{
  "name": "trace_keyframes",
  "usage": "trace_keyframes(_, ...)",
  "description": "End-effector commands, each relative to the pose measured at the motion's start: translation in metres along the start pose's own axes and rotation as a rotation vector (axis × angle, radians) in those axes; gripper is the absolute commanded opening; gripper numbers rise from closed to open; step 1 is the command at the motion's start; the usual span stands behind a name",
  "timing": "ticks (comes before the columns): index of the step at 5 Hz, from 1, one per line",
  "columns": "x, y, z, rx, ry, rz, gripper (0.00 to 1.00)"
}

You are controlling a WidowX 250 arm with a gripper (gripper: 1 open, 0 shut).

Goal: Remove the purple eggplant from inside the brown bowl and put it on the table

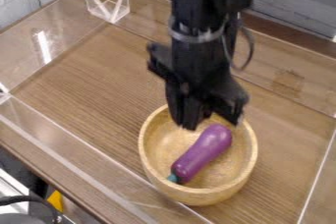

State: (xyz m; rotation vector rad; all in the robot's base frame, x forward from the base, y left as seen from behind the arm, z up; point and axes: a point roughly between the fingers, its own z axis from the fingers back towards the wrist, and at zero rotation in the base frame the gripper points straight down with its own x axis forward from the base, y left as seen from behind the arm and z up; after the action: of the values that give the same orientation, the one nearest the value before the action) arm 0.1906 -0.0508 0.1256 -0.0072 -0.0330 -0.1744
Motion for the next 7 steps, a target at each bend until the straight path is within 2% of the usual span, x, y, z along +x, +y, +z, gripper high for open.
trace_keyframes(1,0.011,0.006,0.024,0.004,-0.062,-0.068,1.0)
trace_keyframes(2,0.004,-0.006,-0.006,-0.012,-0.065,-0.051,1.0)
trace_keyframes(3,-0.002,-0.021,-0.028,-0.023,-0.072,-0.04,1.0)
trace_keyframes(4,-0.004,-0.032,-0.034,-0.019,-0.078,-0.046,0.0)
trace_keyframes(5,-0.003,-0.021,-0.024,-0.004,-0.079,-0.024,0.0)
trace_keyframes(7,-0.003,-0.015,-0.001,0.018,-0.101,0.015,0.0)
